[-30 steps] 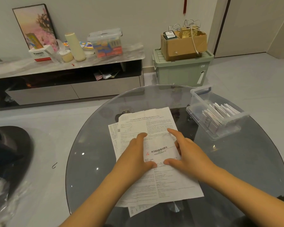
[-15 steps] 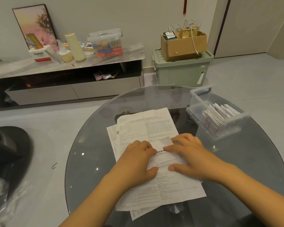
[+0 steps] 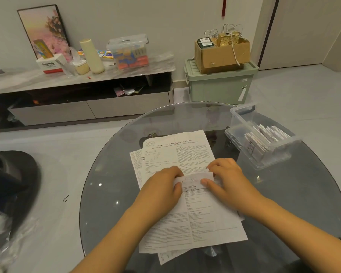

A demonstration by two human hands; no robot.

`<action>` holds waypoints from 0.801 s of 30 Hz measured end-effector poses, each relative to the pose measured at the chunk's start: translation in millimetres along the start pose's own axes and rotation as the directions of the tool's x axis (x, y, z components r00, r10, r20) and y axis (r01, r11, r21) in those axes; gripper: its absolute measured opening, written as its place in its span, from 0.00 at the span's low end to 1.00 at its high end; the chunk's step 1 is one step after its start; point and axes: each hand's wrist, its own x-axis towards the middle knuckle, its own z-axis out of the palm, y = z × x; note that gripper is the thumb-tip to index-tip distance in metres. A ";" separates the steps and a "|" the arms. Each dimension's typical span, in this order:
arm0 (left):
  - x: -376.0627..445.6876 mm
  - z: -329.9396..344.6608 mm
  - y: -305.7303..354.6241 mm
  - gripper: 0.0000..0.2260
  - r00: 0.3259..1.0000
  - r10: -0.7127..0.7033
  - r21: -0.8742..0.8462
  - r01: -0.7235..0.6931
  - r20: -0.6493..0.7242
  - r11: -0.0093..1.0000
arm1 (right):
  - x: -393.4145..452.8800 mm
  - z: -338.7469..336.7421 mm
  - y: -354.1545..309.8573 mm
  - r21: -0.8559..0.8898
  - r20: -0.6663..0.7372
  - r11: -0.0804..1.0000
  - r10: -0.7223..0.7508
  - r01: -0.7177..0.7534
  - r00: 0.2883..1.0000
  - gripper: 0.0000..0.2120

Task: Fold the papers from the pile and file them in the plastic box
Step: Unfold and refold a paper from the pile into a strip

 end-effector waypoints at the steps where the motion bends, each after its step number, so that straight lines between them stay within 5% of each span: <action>1: 1.3 1.8 -1.0 0.10 1.000 -0.009 0.013 0.009 -0.002 1.000 | 0.4 1.1 -0.5 -0.006 0.007 1.000 0.029 -0.029 1.000 0.15; 5: 5.2 7.0 -4.0 0.19 0.999 -0.029 0.047 0.029 0.016 0.998 | 1.2 2.0 -4.4 0.022 -0.045 0.995 0.097 -0.096 0.994 0.11; 10: 6.8 10.2 -7.8 0.16 0.999 0.012 0.142 -0.006 -0.043 0.990 | 5.3 0.2 -6.9 -0.013 0.030 0.997 0.078 -0.078 0.997 0.24; 18: 1.7 15.0 0.7 0.12 0.993 0.115 0.153 -0.112 -0.016 0.982 | 6.5 -0.4 -3.6 0.088 0.014 0.994 0.066 -0.067 0.998 0.06; 24: 1.3 14.6 1.1 0.14 0.991 0.136 0.165 -0.133 -0.002 0.977 | 1.1 -8.7 -8.2 0.282 0.049 0.945 0.157 -0.165 0.986 0.08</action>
